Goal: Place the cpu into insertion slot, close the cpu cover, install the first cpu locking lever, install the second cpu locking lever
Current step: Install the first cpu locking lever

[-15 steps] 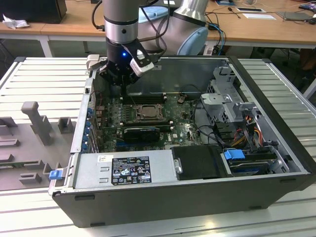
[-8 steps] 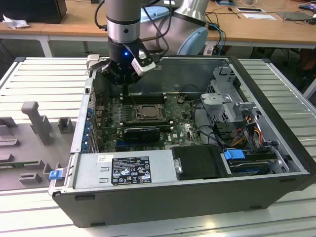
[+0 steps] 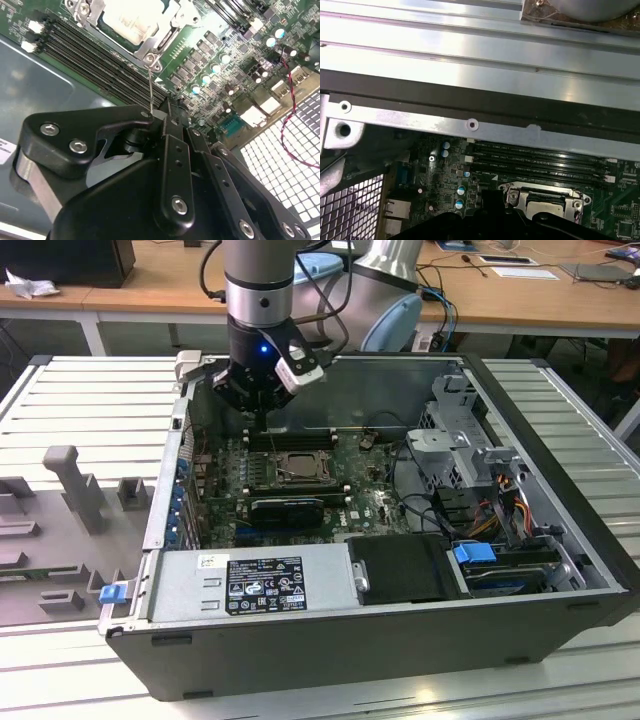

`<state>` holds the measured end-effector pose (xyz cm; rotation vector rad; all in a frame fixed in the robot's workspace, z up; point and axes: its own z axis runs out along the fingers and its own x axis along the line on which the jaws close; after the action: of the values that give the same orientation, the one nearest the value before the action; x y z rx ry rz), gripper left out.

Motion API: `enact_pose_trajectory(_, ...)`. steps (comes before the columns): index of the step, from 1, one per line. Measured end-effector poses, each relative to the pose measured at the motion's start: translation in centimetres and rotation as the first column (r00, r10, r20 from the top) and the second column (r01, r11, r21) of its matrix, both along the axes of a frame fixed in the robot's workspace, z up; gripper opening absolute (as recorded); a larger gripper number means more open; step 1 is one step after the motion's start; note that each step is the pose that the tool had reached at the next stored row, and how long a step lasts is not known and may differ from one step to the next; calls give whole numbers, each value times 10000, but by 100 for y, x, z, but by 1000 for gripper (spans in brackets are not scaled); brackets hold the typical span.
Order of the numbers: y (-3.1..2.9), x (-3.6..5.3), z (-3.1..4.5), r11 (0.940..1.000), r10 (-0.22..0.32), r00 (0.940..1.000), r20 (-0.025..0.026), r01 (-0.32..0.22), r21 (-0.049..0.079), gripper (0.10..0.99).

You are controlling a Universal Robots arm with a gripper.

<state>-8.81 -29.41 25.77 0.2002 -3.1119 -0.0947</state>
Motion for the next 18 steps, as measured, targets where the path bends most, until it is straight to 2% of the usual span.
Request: enact_pose_trajectory(18, 0, 210, 0, 10000, -2, 10000, 0, 2, -1, 106)
